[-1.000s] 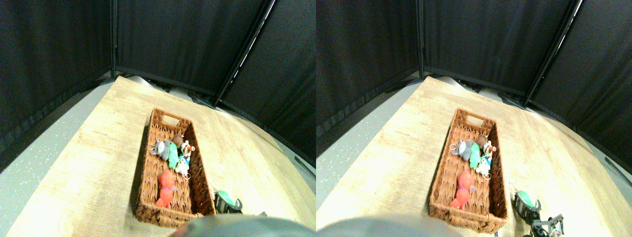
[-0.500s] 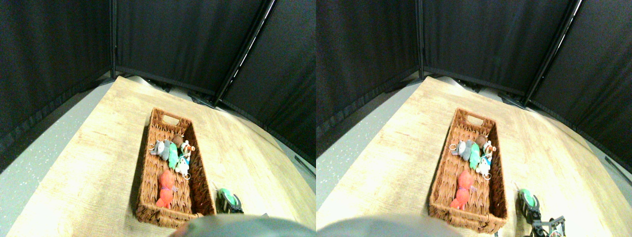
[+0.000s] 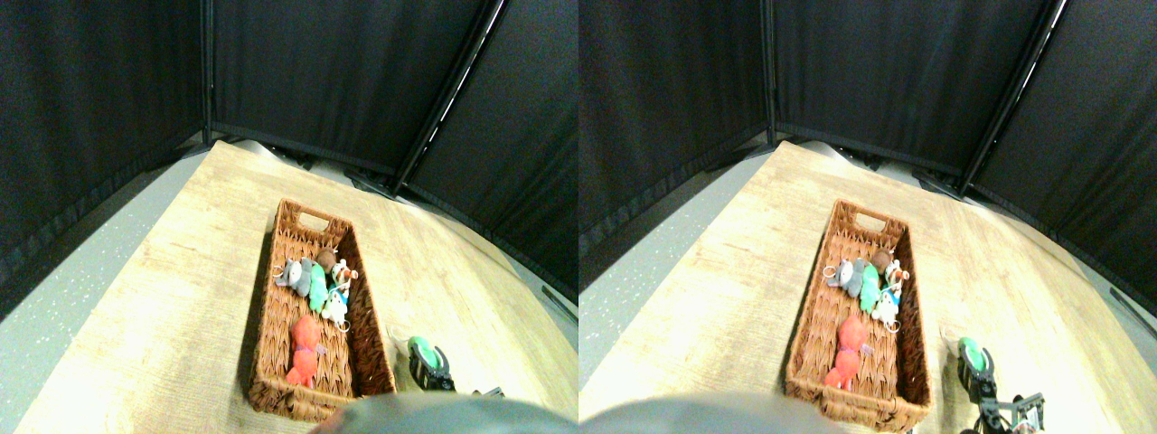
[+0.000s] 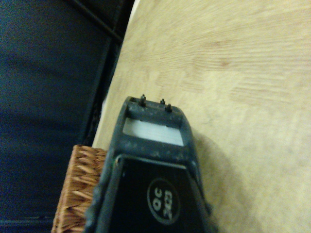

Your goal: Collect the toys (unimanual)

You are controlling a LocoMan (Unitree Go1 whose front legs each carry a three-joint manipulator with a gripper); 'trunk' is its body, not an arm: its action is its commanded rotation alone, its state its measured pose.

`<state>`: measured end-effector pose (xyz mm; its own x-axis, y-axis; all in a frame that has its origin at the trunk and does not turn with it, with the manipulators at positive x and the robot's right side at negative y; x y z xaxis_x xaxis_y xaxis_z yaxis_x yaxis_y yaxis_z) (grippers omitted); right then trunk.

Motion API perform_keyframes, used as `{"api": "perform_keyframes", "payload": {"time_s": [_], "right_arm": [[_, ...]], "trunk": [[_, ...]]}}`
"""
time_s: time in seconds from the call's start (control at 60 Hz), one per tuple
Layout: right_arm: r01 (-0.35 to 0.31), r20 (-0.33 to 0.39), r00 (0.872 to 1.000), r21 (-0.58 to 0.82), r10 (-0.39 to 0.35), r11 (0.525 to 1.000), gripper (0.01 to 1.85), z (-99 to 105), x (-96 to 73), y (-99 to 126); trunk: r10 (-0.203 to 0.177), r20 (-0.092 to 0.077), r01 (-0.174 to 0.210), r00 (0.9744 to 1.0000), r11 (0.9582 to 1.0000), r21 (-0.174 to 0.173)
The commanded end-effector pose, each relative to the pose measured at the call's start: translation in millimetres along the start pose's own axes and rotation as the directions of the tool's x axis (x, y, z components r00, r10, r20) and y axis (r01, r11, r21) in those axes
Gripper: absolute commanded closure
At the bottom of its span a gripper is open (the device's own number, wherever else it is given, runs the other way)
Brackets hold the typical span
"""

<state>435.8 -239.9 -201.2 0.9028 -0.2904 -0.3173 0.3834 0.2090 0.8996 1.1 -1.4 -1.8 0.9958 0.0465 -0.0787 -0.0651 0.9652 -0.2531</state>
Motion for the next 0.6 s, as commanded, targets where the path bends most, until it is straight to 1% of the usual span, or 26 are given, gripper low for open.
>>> {"api": "perform_keyframes", "payload": {"time_s": [0.017, 0.05, 0.067, 0.083, 0.1, 0.15, 0.183, 0.2, 0.217, 0.233, 0.267, 0.283, 0.3, 0.367, 0.383, 0.4, 0.45, 0.467, 0.5, 0.55, 0.567, 0.583, 0.6], "right_arm": [[-0.109, -0.053, 0.993, -0.024, 0.107, 0.994, 1.80, -1, 2.2, 28], [-0.139, -0.088, 0.987, -0.004, 0.138, 0.990, 1.80, -3, 4.8, 37], [-0.152, -0.100, 0.984, -0.011, 0.150, 0.988, 1.80, -4, 5.9, 41], [-0.176, -0.122, 0.978, -0.035, 0.170, 0.984, 1.80, -6, 6.7, 46], [-0.176, -0.122, 0.978, -0.035, 0.170, 0.984, 1.80, -6, 6.7, 46], [-0.215, -0.167, 0.964, -0.038, 0.206, 0.976, 1.80, -11, 10.4, 59], [-0.245, -0.194, 0.954, -0.065, 0.229, 0.967, 1.80, -14, 12.6, 66], [-0.245, -0.194, 0.954, -0.065, 0.229, 0.967, 1.80, -14, 12.6, 66], [-0.252, -0.211, 0.948, -0.047, 0.237, 0.967, 1.80, -16, 13.7, 69], [-0.253, -0.221, 0.946, -0.045, 0.238, 0.966, 1.80, -17, 14.2, 72], [-0.259, -0.225, 0.945, -0.064, 0.239, 0.964, 1.80, -21, 14.1, 77], [-0.263, -0.235, 0.942, -0.066, 0.241, 0.963, 1.80, -23, 14.3, 80], [-0.263, -0.235, 0.942, -0.066, 0.241, 0.963, 1.80, -23, 14.3, 80], [-0.273, -0.270, 0.931, -0.065, 0.246, 0.960, 1.80, -29, 13.6, 88], [-0.288, -0.273, 0.928, -0.087, 0.255, 0.954, 1.80, -31, 13.8, 90], [-0.288, -0.273, 0.928, -0.087, 0.255, 0.954, 1.80, -31, 13.8, 90], [-0.302, -0.294, 0.920, -0.106, 0.260, 0.948, 1.80, -35, 13.1, 97], [-0.298, -0.299, 0.919, -0.103, 0.256, 0.949, 1.80, -37, 12.7, 99], [-0.291, -0.301, 0.920, -0.099, 0.250, 0.952, 1.80, -39, 12.0, 100], [-0.300, -0.311, 0.917, -0.125, 0.250, 0.946, 1.79, -44, 8.1, 105], [-0.308, -0.326, 0.910, -0.118, 0.256, 0.944, 1.79, -45, 7.9, 106], [-0.308, -0.326, 0.910, -0.118, 0.256, 0.944, 1.79, -45, 7.9, 106], [-0.319, -0.340, 0.903, -0.121, 0.262, 0.940, 1.78, -47, 7.7, 107]], "trunk": [[0.012, 0.020, -0.012, 0.9997, 0.9999, -0.007], [0.011, 0.019, -0.011, 0.9998, 0.9999, -0.009], [0.012, 0.019, -0.012, 0.9997, 0.9999, -0.011], [0.012, 0.019, -0.012, 0.9997, 0.9999, -0.011], [0.014, 0.022, -0.014, 0.9997, 0.9998, -0.014], [0.016, 0.023, -0.015, 0.9996, 0.9997, -0.019], [0.017, 0.024, -0.017, 0.9996, 0.9996, -0.022], [0.019, 0.025, -0.019, 0.9995, 0.9995, -0.024], [0.021, 0.026, -0.020, 0.9994, 0.9995, -0.026], [0.023, 0.026, -0.022, 0.9994, 0.9994, -0.028], [0.025, 0.026, -0.024, 0.9994, 0.9992, -0.031], [0.027, 0.030, -0.026, 0.9992, 0.9990, -0.037], [0.028, 0.033, -0.026, 0.9991, 0.9988, -0.040], [0.033, 0.033, -0.032, 0.9989, 0.9981, -0.053], [0.037, 0.036, -0.035, 0.9987, 0.9977, -0.057], [0.040, 0.037, -0.038, 0.9985, 0.9974, -0.061], [0.043, 0.037, -0.040, 0.9984, 0.9969, -0.067], [0.043, 0.037, -0.040, 0.9984, 0.9969, -0.067], [0.047, 0.044, -0.043, 0.9980, 0.9963, -0.074], [0.049, 0.046, -0.046, 0.9977, 0.9959, -0.078], [0.051, 0.048, -0.047, 0.9975, 0.9955, -0.082], [0.052, 0.049, -0.047, 0.9975, 0.9954, -0.083], [0.053, 0.050, -0.049, 0.9973, 0.9952, -0.085]]}}
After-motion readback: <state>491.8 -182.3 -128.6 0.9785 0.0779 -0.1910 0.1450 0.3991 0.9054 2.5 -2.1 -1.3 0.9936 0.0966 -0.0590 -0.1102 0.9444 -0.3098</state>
